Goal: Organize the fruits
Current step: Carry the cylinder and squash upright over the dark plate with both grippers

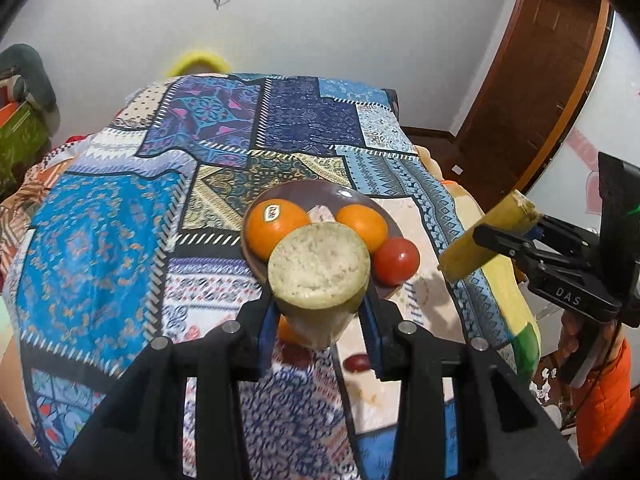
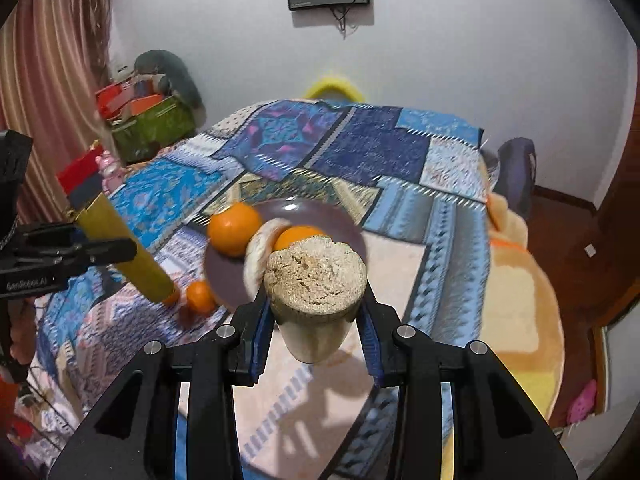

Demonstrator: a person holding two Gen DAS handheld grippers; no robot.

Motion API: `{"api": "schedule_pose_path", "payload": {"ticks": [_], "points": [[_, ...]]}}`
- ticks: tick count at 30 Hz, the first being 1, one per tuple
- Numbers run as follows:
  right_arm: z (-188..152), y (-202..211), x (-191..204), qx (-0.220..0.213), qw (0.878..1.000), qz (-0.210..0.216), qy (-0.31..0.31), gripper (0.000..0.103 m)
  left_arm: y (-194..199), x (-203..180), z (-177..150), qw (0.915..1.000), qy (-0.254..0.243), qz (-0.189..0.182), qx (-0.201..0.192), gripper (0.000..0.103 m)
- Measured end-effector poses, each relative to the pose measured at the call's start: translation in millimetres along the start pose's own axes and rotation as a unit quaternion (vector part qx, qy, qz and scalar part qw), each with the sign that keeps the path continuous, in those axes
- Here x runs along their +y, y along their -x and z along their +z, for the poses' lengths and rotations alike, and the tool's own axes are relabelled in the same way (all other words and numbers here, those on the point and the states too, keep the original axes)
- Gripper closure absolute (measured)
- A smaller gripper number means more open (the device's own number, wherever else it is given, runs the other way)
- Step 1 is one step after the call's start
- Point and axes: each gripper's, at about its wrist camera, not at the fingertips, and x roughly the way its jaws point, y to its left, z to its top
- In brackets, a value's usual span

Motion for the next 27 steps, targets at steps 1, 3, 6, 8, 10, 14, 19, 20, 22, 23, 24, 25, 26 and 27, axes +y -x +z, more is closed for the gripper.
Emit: {"api": "schedule_pose_path", "payload": {"ticks": [1, 3, 6, 8, 10, 14, 19, 20, 22, 23, 24, 25, 26, 27], "points": [[3, -4, -2, 0.001, 1.000, -0.002, 0.000, 0.068, -5, 0, 2, 1.0000, 0.000, -0.001, 0.002, 0.066], [8, -13, -6, 0.006, 1.000, -0.005, 0.000, 0.068, -18, -3, 7, 1.0000, -0.001, -0.002, 0.008, 0.066], [15, -30, -13, 0.015, 1.000, -0.006, -0.001, 0.068, -34, -5, 13, 0.9999, -0.005, -0.004, 0.014, 0.066], [19, -43, -16, 0.023, 1.000, -0.005, -0.001, 0.068, -43, -5, 16, 0.9998, -0.006, -0.005, 0.017, 0.066], [22, -53, -17, 0.031, 1.000, -0.006, 0.001, 0.068, -52, -6, 19, 0.9998, -0.008, -0.005, 0.020, 0.066], [27, -69, -19, 0.043, 0.999, 0.000, 0.003, 0.068, -67, -4, 23, 0.9996, -0.008, -0.001, 0.025, 0.066], [36, -82, -19, 0.043, 0.999, 0.000, 0.008, 0.068, -78, -1, 28, 0.9998, -0.005, -0.002, 0.020, 0.066], [37, -85, -19, 0.043, 0.999, 0.000, 0.010, 0.068, -80, 0, 29, 0.9998, -0.004, -0.003, 0.019, 0.066], [41, -92, -18, 0.043, 0.999, -0.001, 0.014, 0.068, -83, 1, 31, 0.9999, -0.002, -0.004, 0.016, 0.066], [42, -94, -17, 0.044, 0.999, -0.001, 0.016, 0.068, -85, 1, 33, 0.9999, -0.001, -0.005, 0.014, 0.066], [43, -97, -16, 0.044, 0.999, -0.002, 0.018, 0.068, -86, 2, 34, 0.9999, 0.000, -0.005, 0.013, 0.066], [45, -101, -15, 0.045, 0.999, -0.003, 0.019, 0.068, -88, 2, 35, 0.9999, 0.001, -0.005, 0.012, 0.066], [46, -103, -15, 0.046, 0.999, -0.003, 0.019, 0.068, -89, 3, 36, 0.9999, 0.002, -0.005, 0.010, 0.066], [47, -107, -14, 0.048, 0.999, -0.004, 0.020, 0.068, -91, 3, 37, 0.9999, 0.002, -0.005, 0.009, 0.066]]}}
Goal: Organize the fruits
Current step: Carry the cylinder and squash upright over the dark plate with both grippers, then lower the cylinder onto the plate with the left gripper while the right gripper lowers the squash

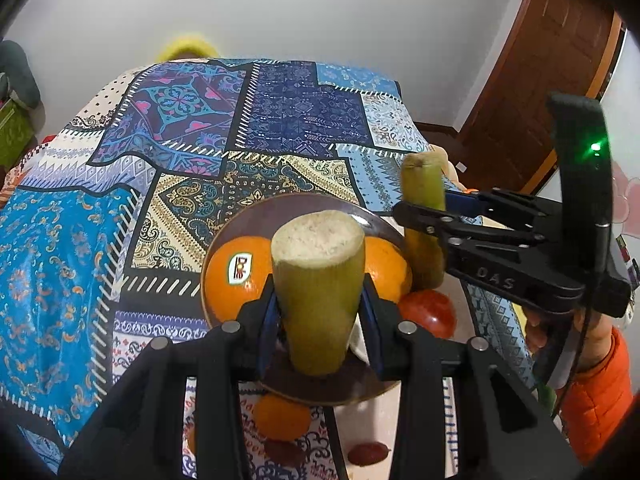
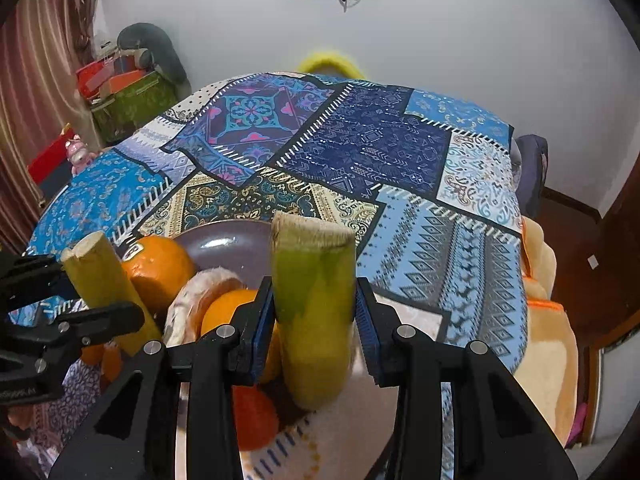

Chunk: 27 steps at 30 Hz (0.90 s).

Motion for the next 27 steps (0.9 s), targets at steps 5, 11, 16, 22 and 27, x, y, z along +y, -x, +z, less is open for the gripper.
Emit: {"api": "schedule_pose_path", "payload": {"ticks": [5, 11, 16, 22, 27], "points": [[4, -16, -6, 0.010, 1.000, 0.005, -0.014, 0.068, -5, 1, 4, 1.0000, 0.001, 0.003, -0.004, 0.066], [2, -37, -10, 0.033, 0.999, 0.006, -0.025, 0.068, -11, -8, 5, 0.9994, -0.021, 0.025, -0.012, 0.066], [-3, -47, -13, 0.046, 0.998, 0.010, -0.033, 0.068, -14, -10, 5, 0.9991, -0.025, 0.031, -0.016, 0.065], [-3, -48, -17, 0.050, 0.998, 0.020, -0.045, 0.067, -13, -10, 5, 0.9994, -0.020, 0.025, -0.013, 0.060], [-2, -43, -13, 0.049, 0.998, 0.009, -0.036, 0.067, -10, -11, 4, 0.9995, -0.016, 0.025, -0.010, 0.054]]}}
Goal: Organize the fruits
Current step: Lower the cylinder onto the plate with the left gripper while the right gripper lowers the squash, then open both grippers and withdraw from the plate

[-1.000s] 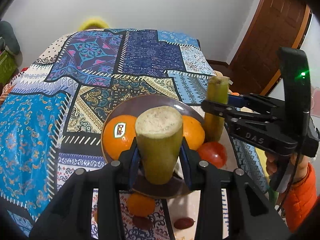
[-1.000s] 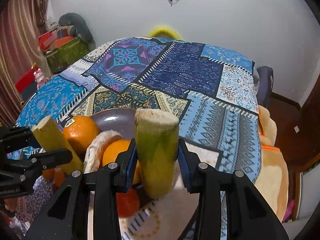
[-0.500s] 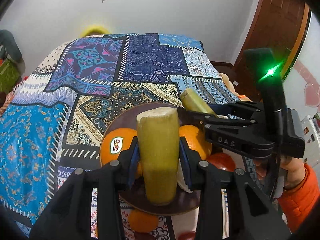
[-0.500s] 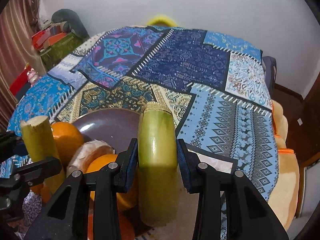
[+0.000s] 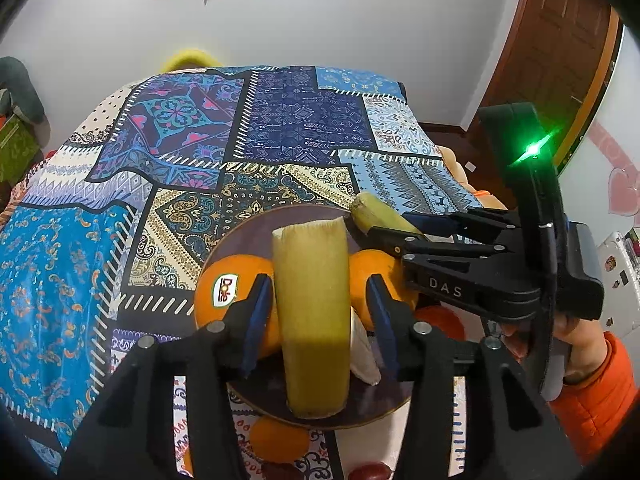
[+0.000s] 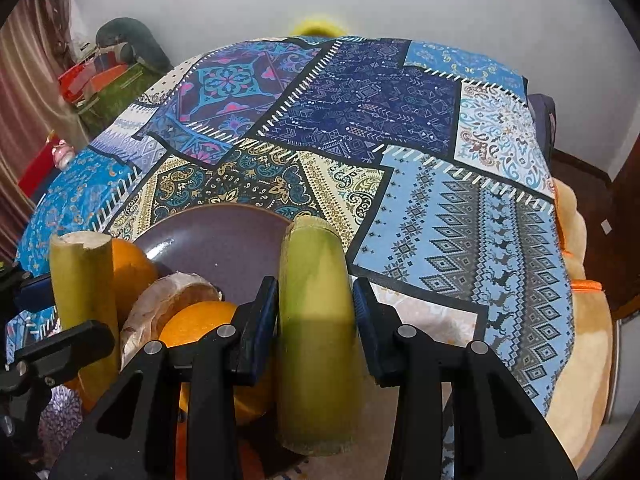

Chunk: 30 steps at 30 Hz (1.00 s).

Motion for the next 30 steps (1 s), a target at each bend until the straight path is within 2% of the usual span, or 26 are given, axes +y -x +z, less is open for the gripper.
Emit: {"api": "schedule_pose_path", "payload": {"ticks": [8, 16, 19, 24, 30], "points": [[-8, 41, 10, -0.030, 1.000, -0.005, 0.007, 0.067, 29, 6, -8, 0.9999, 0.016, 0.003, -0.005, 0.052], [-29, 101, 51, -0.074, 0.997, -0.011, 0.035, 0.066, 89, 19, -22, 0.9988, 0.026, 0.029, -0.029, 0.050], [-40, 117, 66, -0.085, 0.996, -0.006, 0.040, 0.062, 111, 22, -31, 0.9980, 0.024, 0.044, -0.038, 0.046], [-60, 132, 88, -0.088, 0.995, -0.006, 0.052, 0.060, 139, 32, -53, 0.9973, 0.024, 0.058, -0.039, 0.043], [-79, 130, 109, -0.076, 0.995, -0.001, 0.058, 0.055, 144, 48, -80, 0.9975, 0.030, 0.062, -0.017, 0.042]]}}
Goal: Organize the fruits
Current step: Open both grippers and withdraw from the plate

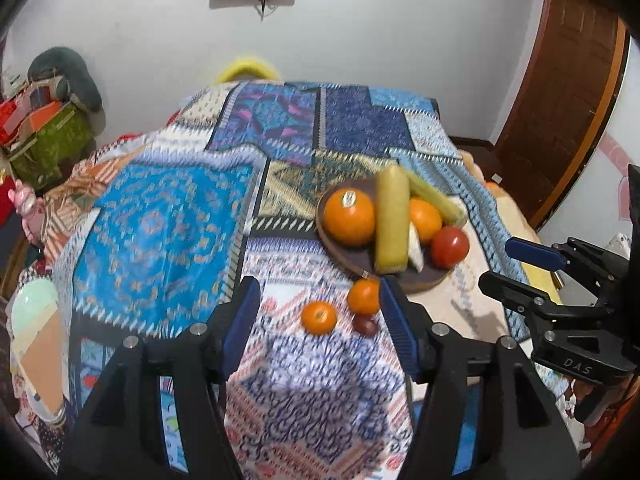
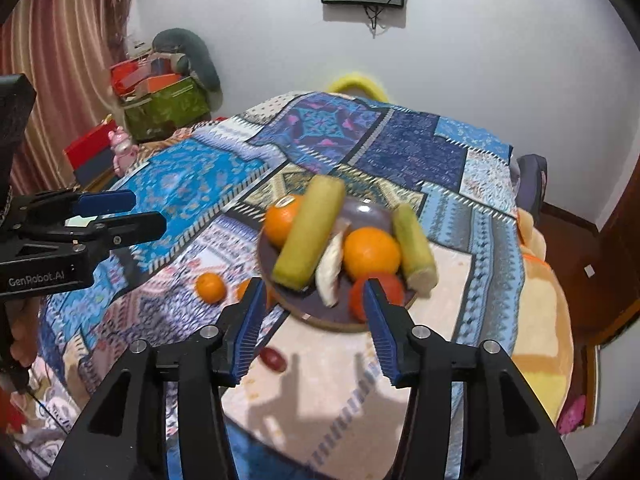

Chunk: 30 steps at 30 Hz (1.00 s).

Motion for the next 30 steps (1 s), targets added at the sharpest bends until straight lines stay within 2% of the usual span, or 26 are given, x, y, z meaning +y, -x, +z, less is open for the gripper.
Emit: {"api": "schedule_pose_path", "payload": {"ticks": [6, 11, 14, 24, 26, 28, 30], "points": [[-20, -16, 15, 0.028, 1.000, 0.005, -0.006, 0.054, -24, 15, -26, 0.9988, 0.004, -0.007, 0.048, 0.042], [-41, -40, 17, 0.069, 0.997, 0.021, -0.035, 0.054, -50, 18, -44, 0.9966, 0.001, -0.019, 0.080, 0.042], [-50, -53, 18, 0.089, 0.995, 0.022, -0.044, 0.054, -68, 17, -51, 0.9942, -0.006, -0.034, 0.102, 0.051], [-59, -76, 16, 0.105, 0.992, 0.028, -0.057, 0.054, -99, 14, -43, 0.9920, -0.009, -0.063, 0.109, 0.058], [-59, -78, 18, 0.101, 0.993, 0.025, -0.053, 0.054, -103, 12, -41, 0.9919, -0.008, -0.066, 0.108, 0.063], [-60, -78, 18, 0.098, 0.994, 0.025, -0.052, 0.058, -106, 11, -38, 0.9921, -0.009, -0.067, 0.106, 0.066], [-60, -78, 16, 0.097, 0.994, 0.023, -0.050, 0.072, -109, 10, -35, 0.9922, -0.007, -0.066, 0.105, 0.069]]}}
